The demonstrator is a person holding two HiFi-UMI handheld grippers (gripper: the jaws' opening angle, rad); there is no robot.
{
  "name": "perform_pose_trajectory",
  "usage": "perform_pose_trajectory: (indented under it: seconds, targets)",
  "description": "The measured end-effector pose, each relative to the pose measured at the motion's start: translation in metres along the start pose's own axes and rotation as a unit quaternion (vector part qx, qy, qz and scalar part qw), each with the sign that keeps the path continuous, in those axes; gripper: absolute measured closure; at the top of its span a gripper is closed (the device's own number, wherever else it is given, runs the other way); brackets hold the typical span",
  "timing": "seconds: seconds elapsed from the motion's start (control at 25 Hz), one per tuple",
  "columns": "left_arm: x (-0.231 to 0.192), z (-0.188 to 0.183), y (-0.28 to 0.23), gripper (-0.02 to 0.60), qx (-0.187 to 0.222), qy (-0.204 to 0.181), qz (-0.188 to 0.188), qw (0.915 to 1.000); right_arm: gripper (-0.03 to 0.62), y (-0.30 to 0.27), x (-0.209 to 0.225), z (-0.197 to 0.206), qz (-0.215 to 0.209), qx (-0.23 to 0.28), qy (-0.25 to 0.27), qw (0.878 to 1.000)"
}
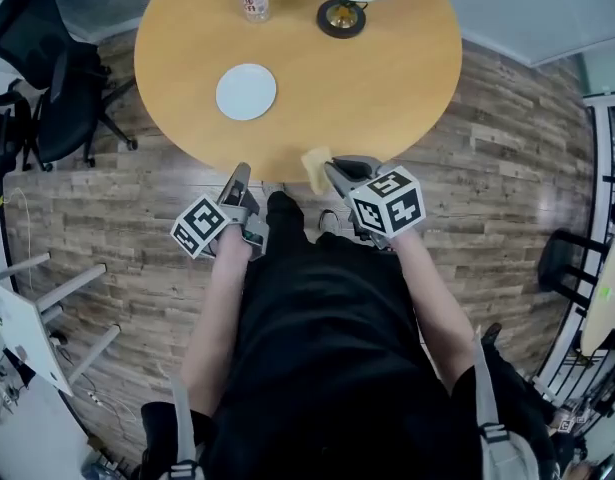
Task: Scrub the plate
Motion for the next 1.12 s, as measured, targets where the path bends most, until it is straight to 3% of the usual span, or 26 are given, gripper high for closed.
perform_pose_trajectory:
  seconds: [0.2,0.4,0.56,0.68,0.84,1.12]
  targets:
    - [0.052,0.072,0.032,0.569,-0.001,-0.118,0.034,0.9924,0.566,0.040,-0.012,0.028,-0.054,0.023,0.039,0.998]
    - [0.105,0.104,0.069,0.569,0.038,-0.257,0.030,0.9651,0.568,0.083,-0.027,0.033,-0.091,0.049,0.110,0.988]
    - [0.127,0.117,0.098,0.569,0.073,-0.291,0.027,0.9535,0.568,0.112,-0.044,0.034,-0.125,0.066,0.138,0.980]
    - [0.127,0.118,0.115,0.569,0.094,-0.303,0.003,0.9484,0.569,0.118,-0.055,0.030,-0.136,0.081,0.150,0.976]
    - [0.128,0.129,0.118,0.569,0.094,-0.348,-0.022,0.9327,0.568,0.129,-0.058,0.033,-0.147,0.097,0.135,0.975]
    - [0.130,0.119,0.143,0.569,0.104,-0.394,-0.022,0.9127,0.569,0.139,-0.081,0.022,-0.147,0.133,0.128,0.972]
Point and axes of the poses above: the fingertips, and each gripper's own axes: y backward along the fingers, x to its right, z out of its underside, the point moved 3 cm from there along y, backward along the fingers, and after that the axes turned 8 degrees about -x, right-handed, at the moved point
